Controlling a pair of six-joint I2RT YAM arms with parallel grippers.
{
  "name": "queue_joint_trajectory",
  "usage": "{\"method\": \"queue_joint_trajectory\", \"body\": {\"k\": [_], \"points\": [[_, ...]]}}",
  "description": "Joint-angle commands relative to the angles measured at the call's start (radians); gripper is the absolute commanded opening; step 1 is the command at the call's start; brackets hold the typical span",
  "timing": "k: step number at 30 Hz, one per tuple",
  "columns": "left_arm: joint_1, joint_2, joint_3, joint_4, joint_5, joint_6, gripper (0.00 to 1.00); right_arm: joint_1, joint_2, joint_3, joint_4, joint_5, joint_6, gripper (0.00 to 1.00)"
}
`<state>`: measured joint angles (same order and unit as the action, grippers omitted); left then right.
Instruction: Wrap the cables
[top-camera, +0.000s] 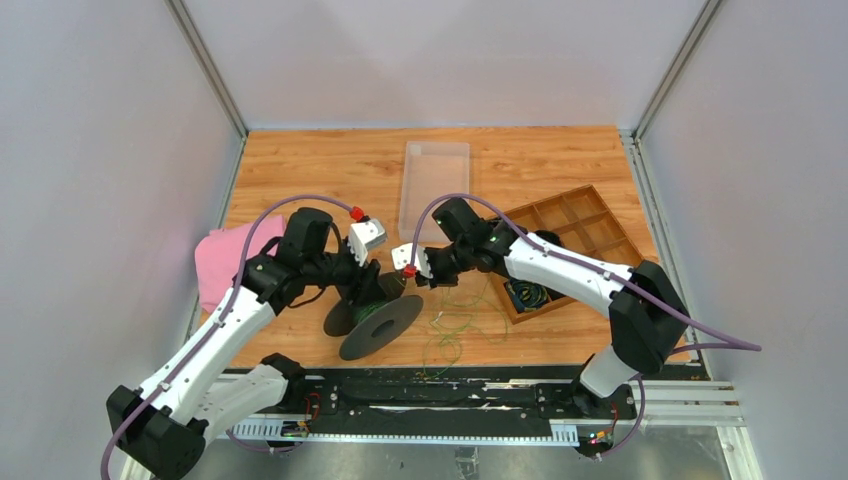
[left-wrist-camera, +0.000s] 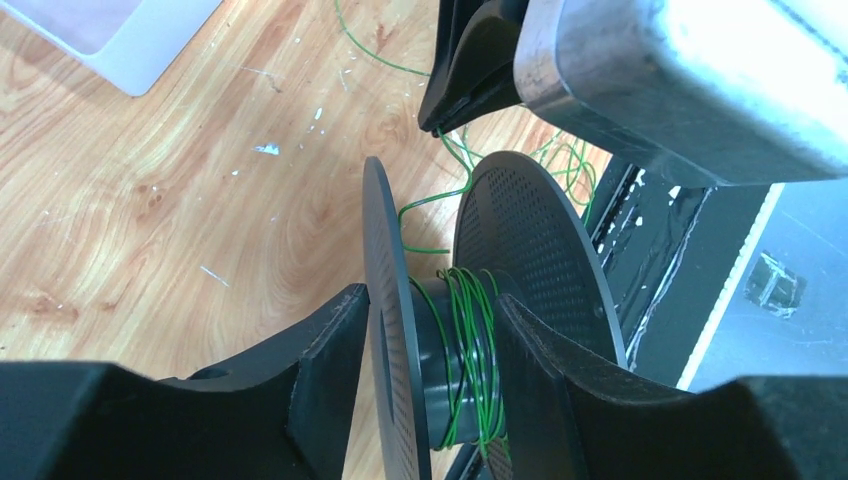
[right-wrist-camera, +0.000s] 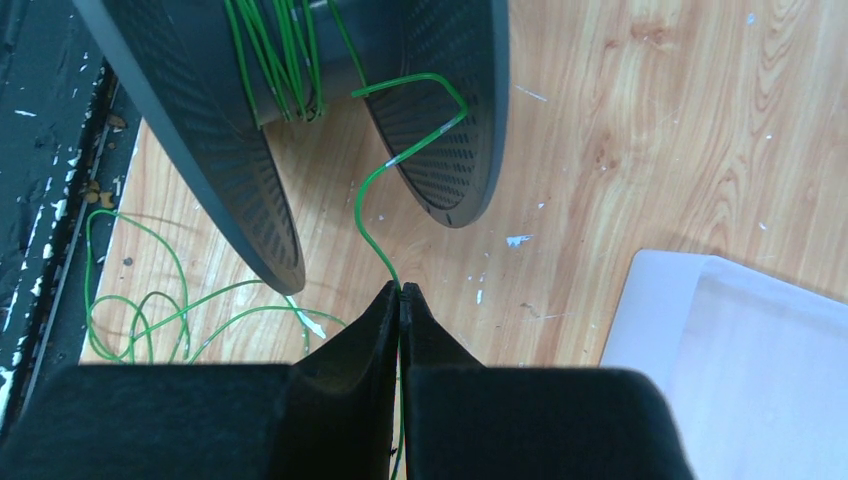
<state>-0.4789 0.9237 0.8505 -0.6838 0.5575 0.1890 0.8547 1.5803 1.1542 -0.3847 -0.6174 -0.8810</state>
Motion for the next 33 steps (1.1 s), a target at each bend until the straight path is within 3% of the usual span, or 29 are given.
{"method": "queue_joint_trajectory", "body": {"k": [1,23,27,33], "points": [[0.008,0.002,-0.021,0.064,0.003,-0.049,0.52,0.014,-0.034,-0.014,0.052,0.011,0.022,0.01],[0.008,0.003,0.04,0.061,-0.158,-0.107,0.01,0.017,-0.018,0.069,-0.061,0.085,0.002,0.01],[0.008,0.002,0.069,0.063,-0.24,-0.157,0.0,0.007,0.011,0.133,-0.099,0.097,0.001,0.01],[0.008,0.037,0.125,0.051,-0.473,-0.212,0.0,-0.031,0.084,0.249,-0.137,0.109,-0.001,0.01]]}}
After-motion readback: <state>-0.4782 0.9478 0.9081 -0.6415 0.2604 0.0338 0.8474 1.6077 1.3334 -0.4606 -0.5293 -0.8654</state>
